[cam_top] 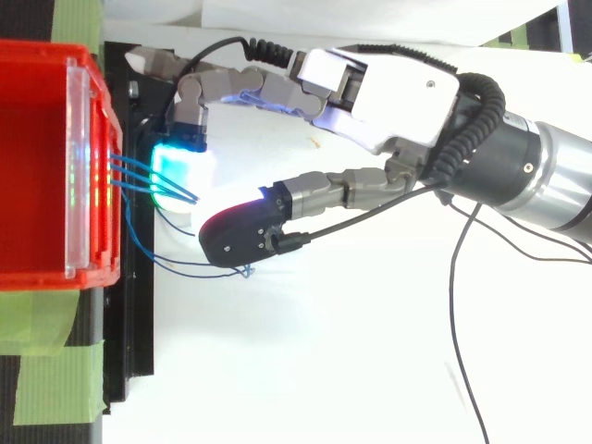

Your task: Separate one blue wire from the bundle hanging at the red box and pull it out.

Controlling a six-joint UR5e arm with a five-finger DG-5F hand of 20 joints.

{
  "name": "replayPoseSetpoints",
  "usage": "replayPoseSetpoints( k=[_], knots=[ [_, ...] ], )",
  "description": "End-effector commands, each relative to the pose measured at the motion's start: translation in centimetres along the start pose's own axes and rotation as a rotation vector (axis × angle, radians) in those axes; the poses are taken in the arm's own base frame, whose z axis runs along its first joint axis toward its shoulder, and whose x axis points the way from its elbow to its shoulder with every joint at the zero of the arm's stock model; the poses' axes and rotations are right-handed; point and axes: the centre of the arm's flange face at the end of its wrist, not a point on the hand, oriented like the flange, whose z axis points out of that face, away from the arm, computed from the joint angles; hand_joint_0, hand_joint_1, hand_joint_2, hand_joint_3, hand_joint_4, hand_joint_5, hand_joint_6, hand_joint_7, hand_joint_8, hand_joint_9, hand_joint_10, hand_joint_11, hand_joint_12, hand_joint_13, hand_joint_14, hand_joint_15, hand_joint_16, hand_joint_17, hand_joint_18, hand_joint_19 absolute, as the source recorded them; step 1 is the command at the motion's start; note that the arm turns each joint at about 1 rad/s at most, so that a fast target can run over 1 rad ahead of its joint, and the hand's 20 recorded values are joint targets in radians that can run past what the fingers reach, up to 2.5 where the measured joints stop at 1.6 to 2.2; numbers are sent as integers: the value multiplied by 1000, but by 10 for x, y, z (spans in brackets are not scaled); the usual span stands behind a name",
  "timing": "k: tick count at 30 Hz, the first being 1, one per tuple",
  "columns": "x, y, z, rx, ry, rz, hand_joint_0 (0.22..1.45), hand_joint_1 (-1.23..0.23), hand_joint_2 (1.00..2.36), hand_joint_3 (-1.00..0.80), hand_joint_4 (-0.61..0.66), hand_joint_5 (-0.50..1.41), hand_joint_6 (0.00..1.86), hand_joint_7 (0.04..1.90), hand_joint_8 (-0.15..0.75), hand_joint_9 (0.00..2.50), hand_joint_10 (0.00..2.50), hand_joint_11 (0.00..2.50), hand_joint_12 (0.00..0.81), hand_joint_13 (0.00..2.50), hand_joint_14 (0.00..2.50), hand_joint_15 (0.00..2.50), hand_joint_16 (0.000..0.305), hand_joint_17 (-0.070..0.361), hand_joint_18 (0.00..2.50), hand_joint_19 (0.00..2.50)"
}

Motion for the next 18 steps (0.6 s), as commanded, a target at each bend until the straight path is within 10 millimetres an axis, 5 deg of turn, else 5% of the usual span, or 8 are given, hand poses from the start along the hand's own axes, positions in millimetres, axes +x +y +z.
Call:
replayPoseSetpoints(
  k=[1,18],
  knots=[
    [0,0,0,2,0,12,600,-631,1009,-423,277,-180,535,1305,173,82,0,0,318,103,3,50,60,136,152,159],
    [-2,6,5,-8,-3,22,615,-627,1014,-367,251,-204,691,1107,172,94,0,0,315,111,0,46,60,134,172,143]
  ],
)
